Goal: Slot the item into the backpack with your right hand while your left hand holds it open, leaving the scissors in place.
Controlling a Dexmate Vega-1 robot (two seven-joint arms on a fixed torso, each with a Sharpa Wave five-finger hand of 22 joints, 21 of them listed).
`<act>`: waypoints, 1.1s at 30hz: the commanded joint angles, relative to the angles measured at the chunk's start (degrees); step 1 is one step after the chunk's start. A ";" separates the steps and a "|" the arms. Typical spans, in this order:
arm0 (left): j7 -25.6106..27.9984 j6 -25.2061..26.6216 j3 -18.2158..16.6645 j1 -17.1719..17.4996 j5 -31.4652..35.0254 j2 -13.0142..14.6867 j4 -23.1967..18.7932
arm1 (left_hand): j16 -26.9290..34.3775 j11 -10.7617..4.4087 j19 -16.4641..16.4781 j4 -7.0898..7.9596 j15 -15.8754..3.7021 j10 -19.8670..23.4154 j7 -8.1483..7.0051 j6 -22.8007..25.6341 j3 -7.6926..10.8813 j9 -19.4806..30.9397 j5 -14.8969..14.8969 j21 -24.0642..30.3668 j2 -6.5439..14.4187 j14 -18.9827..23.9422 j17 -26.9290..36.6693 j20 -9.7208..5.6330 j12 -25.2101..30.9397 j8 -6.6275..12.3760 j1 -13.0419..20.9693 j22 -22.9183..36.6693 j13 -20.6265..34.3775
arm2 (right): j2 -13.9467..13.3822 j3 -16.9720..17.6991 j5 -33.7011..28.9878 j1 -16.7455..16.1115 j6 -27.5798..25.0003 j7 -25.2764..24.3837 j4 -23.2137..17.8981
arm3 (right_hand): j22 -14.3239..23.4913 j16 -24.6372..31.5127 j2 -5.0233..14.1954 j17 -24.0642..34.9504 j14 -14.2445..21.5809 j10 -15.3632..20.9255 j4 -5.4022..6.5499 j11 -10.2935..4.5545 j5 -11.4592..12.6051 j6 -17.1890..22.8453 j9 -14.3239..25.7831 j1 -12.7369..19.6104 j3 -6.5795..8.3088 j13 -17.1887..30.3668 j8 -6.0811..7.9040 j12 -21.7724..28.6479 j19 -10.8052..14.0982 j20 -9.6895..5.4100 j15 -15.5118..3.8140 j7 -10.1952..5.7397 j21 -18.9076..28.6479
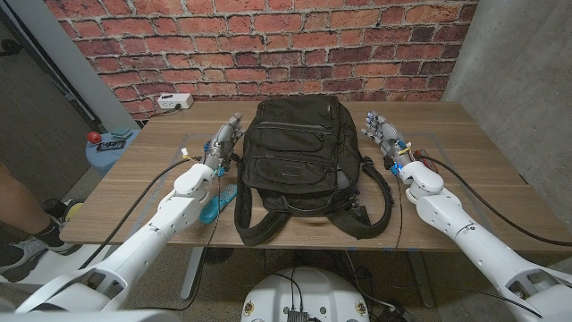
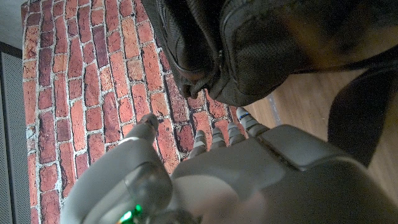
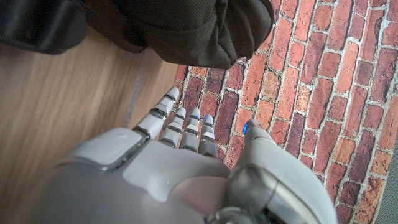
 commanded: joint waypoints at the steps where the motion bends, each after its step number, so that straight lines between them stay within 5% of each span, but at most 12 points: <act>1: -0.64 0.05 0.32 0.90 -0.26 0.16 -0.88 | 0.24 0.09 0.02 0.02 0.55 -0.54 0.23 -0.48 0.31 0.08 0.37 0.24 0.01 0.07 0.11 0.50 0.40 0.37 0.63 0.07 0.10 | -0.85 0.51 0.42 -1.45 -1.21 -1.42 -3.07 | 0.29 0.37 0.08 0.20 0.50 0.42 -0.07 0.14 0.22 0.48 0.30 0.52 0.46 0.24 0.27 0.31 0.37 -2.91 -2.33 -0.08 0.40; 15: -1.13 -0.18 0.32 1.15 -0.08 0.67 -0.79 | 0.13 0.14 0.12 -0.32 0.52 -0.54 0.28 -0.37 0.44 0.09 0.43 -0.13 -0.02 0.07 0.07 0.50 0.34 0.35 0.73 0.07 0.10 | -0.55 0.13 -0.39 -1.33 -0.99 -2.10 -3.02 | 0.30 0.43 0.02 0.00 0.57 0.52 -0.07 0.25 0.20 0.61 0.31 0.39 0.64 0.27 0.26 0.36 0.44 -2.87 -2.31 0.01 0.40; 33: 0.51 1.66 -0.63 3.24 0.45 3.68 -5.68 | 0.05 0.20 0.24 -0.87 0.63 -0.41 0.33 -0.39 0.59 0.08 0.53 -0.57 -0.13 0.07 0.06 0.57 0.33 0.29 0.96 0.07 0.09 | 0.22 -0.34 -1.02 -1.35 -0.51 -2.81 -2.95 | 0.30 0.52 0.02 -0.16 0.55 0.48 -0.15 0.22 0.19 0.62 0.30 0.35 0.80 0.29 0.19 0.36 0.48 -2.83 -2.31 0.01 0.39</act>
